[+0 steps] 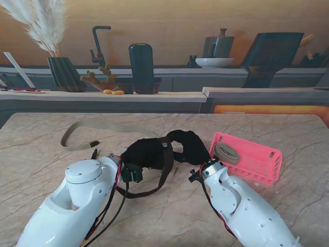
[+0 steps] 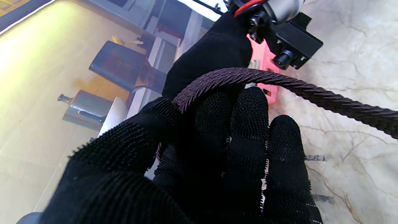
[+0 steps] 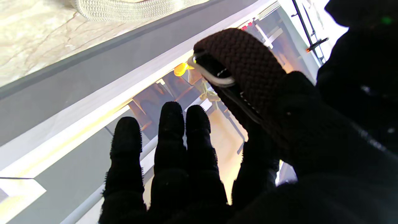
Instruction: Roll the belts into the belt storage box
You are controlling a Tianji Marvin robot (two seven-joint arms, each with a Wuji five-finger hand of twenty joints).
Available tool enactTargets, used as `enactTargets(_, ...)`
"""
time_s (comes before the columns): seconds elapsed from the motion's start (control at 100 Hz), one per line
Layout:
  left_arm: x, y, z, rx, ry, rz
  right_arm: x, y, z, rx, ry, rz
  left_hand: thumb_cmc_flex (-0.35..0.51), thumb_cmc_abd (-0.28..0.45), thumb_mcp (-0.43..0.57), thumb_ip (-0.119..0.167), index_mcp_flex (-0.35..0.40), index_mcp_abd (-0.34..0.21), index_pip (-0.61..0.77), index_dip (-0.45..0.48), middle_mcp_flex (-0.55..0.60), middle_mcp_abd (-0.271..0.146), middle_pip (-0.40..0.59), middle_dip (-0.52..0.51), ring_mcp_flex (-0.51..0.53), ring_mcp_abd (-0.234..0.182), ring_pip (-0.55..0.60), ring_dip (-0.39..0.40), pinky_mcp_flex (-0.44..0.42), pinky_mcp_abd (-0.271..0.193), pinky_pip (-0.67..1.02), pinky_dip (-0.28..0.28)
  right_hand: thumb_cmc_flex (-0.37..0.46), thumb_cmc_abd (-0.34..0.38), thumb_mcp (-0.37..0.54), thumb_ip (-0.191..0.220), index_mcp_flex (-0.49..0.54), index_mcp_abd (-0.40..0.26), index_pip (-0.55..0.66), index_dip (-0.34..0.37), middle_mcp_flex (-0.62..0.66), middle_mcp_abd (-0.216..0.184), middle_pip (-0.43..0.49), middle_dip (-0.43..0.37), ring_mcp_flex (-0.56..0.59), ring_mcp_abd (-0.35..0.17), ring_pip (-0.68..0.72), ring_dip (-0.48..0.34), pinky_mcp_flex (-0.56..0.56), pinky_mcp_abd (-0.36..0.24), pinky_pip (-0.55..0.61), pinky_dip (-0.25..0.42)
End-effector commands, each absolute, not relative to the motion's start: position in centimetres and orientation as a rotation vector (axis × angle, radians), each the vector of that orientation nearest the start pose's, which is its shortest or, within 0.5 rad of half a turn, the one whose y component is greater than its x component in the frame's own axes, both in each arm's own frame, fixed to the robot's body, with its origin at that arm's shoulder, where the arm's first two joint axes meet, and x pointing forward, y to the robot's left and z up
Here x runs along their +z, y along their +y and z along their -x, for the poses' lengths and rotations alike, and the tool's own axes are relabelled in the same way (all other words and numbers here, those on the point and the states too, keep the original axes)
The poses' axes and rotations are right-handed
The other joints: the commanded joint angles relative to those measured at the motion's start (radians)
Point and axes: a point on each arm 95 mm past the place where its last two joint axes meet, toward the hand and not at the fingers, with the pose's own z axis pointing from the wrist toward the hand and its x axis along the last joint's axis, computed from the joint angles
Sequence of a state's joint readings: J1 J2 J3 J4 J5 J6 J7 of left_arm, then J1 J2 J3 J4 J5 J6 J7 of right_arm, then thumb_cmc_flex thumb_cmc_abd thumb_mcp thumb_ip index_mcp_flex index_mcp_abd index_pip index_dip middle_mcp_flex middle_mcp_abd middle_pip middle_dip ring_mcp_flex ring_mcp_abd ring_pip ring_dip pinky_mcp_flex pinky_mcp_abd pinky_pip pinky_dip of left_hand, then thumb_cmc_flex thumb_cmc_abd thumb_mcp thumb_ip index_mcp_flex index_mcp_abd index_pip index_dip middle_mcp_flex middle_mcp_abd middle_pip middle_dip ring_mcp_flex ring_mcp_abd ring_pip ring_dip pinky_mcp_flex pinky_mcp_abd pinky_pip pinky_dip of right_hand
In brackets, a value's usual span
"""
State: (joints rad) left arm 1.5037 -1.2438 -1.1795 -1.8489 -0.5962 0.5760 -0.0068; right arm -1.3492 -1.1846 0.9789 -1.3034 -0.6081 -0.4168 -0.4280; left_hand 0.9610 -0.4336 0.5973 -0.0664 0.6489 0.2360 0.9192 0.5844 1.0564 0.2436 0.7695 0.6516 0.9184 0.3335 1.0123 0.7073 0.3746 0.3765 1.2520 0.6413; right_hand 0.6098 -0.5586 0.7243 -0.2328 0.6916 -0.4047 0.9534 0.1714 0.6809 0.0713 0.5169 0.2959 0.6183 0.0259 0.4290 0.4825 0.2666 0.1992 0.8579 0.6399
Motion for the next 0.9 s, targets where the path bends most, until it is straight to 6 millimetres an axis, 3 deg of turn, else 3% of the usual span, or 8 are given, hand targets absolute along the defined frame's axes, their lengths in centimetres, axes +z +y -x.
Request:
enactTargets(0.0, -26.2, -10.1, -38.7, 1.385, -0.406, -2.208, -33.0, 7.2, -42.5, -2.781, -1.396, 1.539, 0.044, -0.023, -0.018, -0.026, 0.033, -0.027, -0.003, -0.013, 0.022, 0.020, 0.015, -0.005, 0.012, 0.014, -0.008, -0.010, -0.008, 0.020, 0.012, 0.006, 0.040, 0.061, 0.069, 0.014, 0.085, -0.085, 0.112, 0.018, 0.023, 0.001, 0.033, 0.015, -0.005, -0.001, 0.034, 0.024, -0.011, -0.018, 0.044, 0.021)
enactTargets(0.46, -27.6, -9.9, -38.5, 1.437, -0.621, -2.288, -33.2, 7.6, -42.5, -2.771, -1.236, 1.689, 0.038, -0.008, -0.139, -0.035, 0.097, -0.027, 0.000, -0.047, 0.066, 0.047, 0.024, -0.049, 0.034, 0.057, 0.020, -0.034, -0.005, 0.049, 0.044, 0.029, 0.048, 0.074, 0.056, 0.021, 0.073, -0.074, 0.116, 0.013, 0.029, -0.014, 0.094, 0.044, -0.007, -0.007, 0.100, 0.058, -0.011, -0.037, 0.084, 0.029)
enactTargets(0.69, -27.7, -9.8, -38.5, 1.516, -0.809, -2.299, -33.1, 7.6, -42.5, -2.795, -1.189, 1.706, 0.035, 0.002, -0.203, -0.029, 0.128, -0.044, 0.040, -0.050, 0.100, 0.046, 0.055, -0.051, 0.062, 0.068, 0.059, -0.045, 0.008, 0.060, 0.067, 0.050, 0.054, 0.084, 0.046, 0.026, 0.064, -0.068, 0.119, 0.012, 0.020, -0.014, 0.112, 0.050, -0.015, -0.009, 0.117, 0.063, -0.016, -0.043, 0.096, 0.030)
enactTargets(0.89, -27.8, -10.0, -38.6, 1.564, -0.878, -2.290, -32.9, 7.6, -42.4, -2.829, -1.194, 1.659, 0.040, 0.028, -0.231, -0.025, 0.100, -0.068, 0.044, -0.036, 0.064, 0.042, 0.065, -0.037, 0.019, 0.069, 0.065, -0.033, -0.037, 0.048, 0.057, 0.054, 0.057, 0.088, 0.040, 0.029, 0.059, -0.065, 0.123, 0.011, 0.013, -0.016, 0.117, 0.051, -0.021, -0.010, 0.120, 0.062, -0.020, -0.042, 0.100, 0.028)
